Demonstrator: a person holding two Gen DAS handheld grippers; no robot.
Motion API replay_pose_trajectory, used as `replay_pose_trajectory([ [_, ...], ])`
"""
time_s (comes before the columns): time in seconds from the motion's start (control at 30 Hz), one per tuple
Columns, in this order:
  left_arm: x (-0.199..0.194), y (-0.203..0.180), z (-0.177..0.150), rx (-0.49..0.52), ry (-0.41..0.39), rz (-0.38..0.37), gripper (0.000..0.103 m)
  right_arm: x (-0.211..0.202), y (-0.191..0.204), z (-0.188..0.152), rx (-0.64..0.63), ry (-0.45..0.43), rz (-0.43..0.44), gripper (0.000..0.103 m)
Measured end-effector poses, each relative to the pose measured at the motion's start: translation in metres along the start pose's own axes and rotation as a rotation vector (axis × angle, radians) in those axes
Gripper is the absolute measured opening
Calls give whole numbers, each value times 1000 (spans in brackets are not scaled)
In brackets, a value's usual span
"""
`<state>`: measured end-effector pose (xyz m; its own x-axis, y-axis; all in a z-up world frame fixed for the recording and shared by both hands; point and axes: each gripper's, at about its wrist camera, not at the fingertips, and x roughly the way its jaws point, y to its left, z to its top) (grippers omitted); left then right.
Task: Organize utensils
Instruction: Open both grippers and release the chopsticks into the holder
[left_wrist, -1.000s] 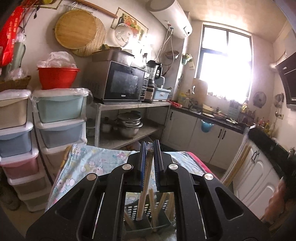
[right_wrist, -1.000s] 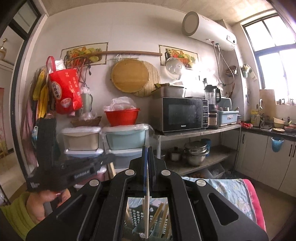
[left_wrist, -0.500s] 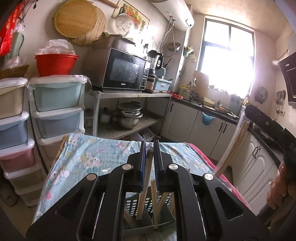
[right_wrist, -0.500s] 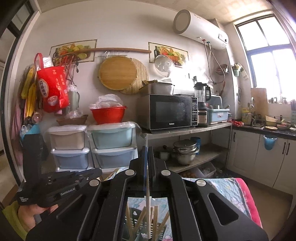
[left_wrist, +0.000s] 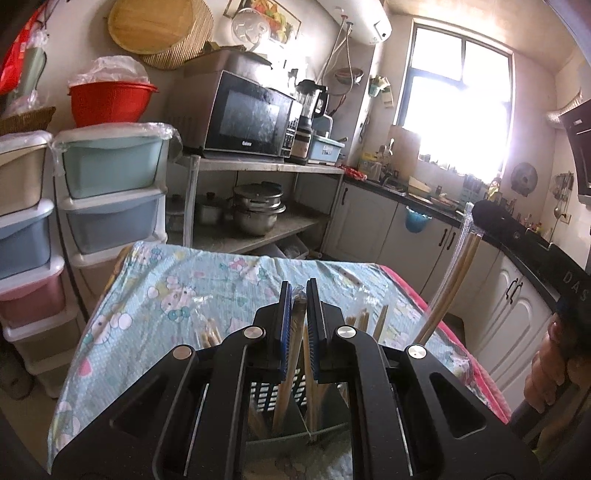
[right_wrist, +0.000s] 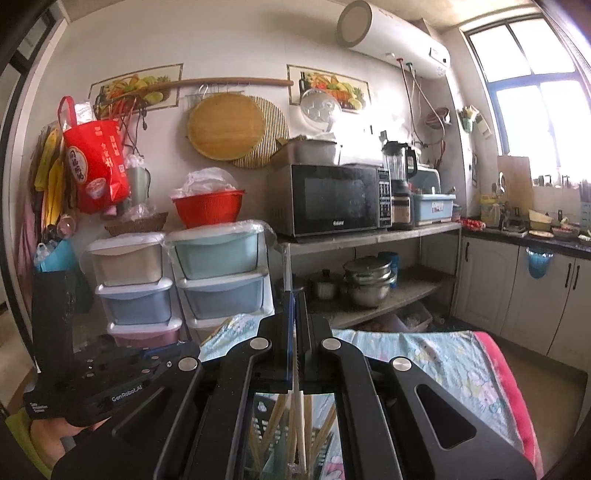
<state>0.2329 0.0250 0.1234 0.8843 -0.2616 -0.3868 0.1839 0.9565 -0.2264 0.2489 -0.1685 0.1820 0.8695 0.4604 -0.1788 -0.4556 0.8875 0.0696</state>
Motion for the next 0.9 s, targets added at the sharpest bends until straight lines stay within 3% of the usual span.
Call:
replay_pose_trajectory([
  [0.17,3,1,-8,-3,19,5,7,5,-3,-13,17,43,-5,3],
  [0.27,3,2,-13,-5,32,4,25,5,-5,-20,24,63,-6,12],
  [0.43,1,2,-21,-9,47,3,33,2,-7,-32,31,90,-6,17],
  [0.67,-9,6,-32,-29,43,7,62,-5,-10,-48,35,127,-9,27],
  [0.9,-20,1,-45,-29,46,-6,82,-16,-9,-66,41,166,-8,39],
])
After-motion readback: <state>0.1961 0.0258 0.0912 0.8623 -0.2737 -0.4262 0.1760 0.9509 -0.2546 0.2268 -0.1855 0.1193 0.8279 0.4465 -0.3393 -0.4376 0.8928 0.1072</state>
